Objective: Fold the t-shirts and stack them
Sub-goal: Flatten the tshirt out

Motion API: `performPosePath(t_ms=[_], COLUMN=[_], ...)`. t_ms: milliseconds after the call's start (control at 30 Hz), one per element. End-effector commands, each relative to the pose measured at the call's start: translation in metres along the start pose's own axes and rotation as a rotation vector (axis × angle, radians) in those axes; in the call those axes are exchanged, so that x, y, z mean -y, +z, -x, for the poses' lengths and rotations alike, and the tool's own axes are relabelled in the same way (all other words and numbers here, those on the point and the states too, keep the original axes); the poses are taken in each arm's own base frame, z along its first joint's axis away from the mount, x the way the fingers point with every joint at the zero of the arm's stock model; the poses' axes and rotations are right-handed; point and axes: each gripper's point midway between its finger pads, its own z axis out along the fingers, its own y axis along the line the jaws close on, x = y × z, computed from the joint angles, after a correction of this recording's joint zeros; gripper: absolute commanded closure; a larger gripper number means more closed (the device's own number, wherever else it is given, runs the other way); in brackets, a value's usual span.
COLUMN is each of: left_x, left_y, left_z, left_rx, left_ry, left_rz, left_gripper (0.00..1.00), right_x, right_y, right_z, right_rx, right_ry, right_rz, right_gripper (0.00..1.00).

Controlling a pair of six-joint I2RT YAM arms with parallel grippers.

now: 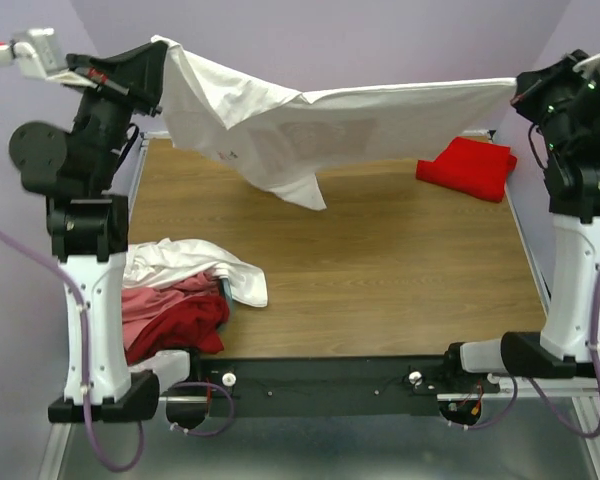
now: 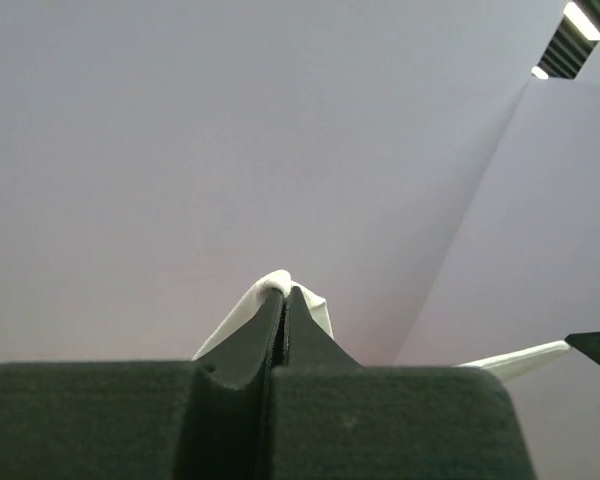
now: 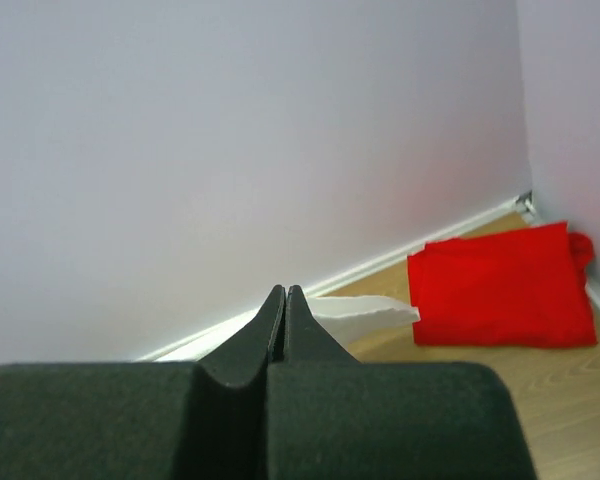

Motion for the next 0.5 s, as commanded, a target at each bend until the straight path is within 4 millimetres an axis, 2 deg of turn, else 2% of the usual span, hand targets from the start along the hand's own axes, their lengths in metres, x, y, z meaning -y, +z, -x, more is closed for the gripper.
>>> performPosePath(t_ms=[0,33,67,100,167,233,333,367,467], left_x=[0.033,0.037,0.042,0.052,0.060,0.081,0.100,0.114,0.135], left_y=[-0.040,-0.047,-0.055,-0.068,-0.081,-0.101,-0.117,-0.128,-0.143], left_z=[0.052,0.058,0.065,0.078,0.091,0.113,0.132,0.146,0.165], left_rx=[0.159,0.174,0.191,0.227,0.251,0.302,0.339,0.376,0.427], left_ry=[0.118,0.130,0.152,0.165,0.189,0.230,0.264,0.278,0.279], left_rz=[-0.012,-0.008,-0.004,-0.005,0.005,-0.016,-0.036,-0.058,-0.102], left_gripper=[1.00,1.00,1.00,1.00,1.00,1.00,1.00,1.00,1.00], right_x=[0.001,0.002,0.005,0.006,0.008,0.010,0.011,0.014,0.018], right_y=[-0.062,-0.072,-0.092,-0.100,-0.124,-0.144,-0.166,-0.172,-0.193], right_z=[0.062,0.069,0.084,0.089,0.105,0.119,0.136,0.141,0.159], right_rx=[0.202,0.226,0.276,0.295,0.351,0.398,0.453,0.471,0.536], right_ry=[-0.022,-0.024,-0.023,-0.022,-0.018,-0.013,-0.014,-0.019,-0.029], right_rz=[-0.006,-0.010,-0.019,-0.023,-0.031,-0.037,-0.041,-0.059,-0.082], right_gripper=[0.99,0.99,0.99,1.00,1.00,0.99,1.00,0.99,0.99])
